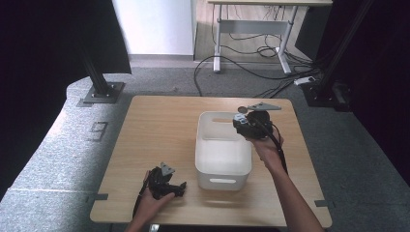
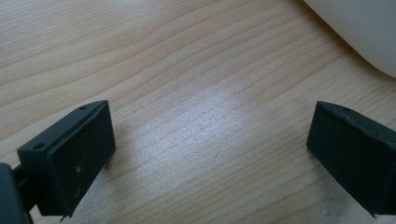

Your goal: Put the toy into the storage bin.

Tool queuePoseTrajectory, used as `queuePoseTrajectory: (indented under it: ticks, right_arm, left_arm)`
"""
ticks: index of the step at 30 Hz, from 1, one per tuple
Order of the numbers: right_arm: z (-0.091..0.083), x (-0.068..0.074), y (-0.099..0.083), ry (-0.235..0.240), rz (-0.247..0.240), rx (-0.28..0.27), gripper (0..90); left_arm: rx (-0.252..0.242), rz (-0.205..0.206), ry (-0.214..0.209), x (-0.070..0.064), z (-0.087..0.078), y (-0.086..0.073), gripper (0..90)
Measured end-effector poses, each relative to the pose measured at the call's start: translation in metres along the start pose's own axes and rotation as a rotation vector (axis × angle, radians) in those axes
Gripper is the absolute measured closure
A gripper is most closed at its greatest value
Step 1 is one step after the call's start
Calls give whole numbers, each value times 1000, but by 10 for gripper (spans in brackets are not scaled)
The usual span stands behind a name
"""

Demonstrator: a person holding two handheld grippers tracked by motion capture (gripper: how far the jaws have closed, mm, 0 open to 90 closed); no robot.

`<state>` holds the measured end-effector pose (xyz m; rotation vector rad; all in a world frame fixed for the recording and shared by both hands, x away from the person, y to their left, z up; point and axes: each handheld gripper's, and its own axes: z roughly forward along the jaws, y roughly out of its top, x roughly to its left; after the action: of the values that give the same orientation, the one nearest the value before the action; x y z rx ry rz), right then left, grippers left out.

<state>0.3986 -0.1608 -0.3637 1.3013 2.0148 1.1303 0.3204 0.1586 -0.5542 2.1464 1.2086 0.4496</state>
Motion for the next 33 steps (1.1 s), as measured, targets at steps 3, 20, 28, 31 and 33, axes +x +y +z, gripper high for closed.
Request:
queuePoseTrajectory:
  ticks: [3,20,28,31,33]
  right_arm:
    - [2,3,1,3,0,2,503]
    - [17,12,5,12,5,10,503]
    - [27,17,5,18,5,28,503]
    - [30,19,6,22,2,34,503]
    - [32,21,7,23,2,39,503]
  left_arm:
    - [0,0,0,0,0,0,10]
    - [0,0,0,0,0,0,10]
    - [0,0,0,0,0,0,10]
    - [1,0,0,0,0,0,10]
    - [1,0,-1,0,0,0,10]
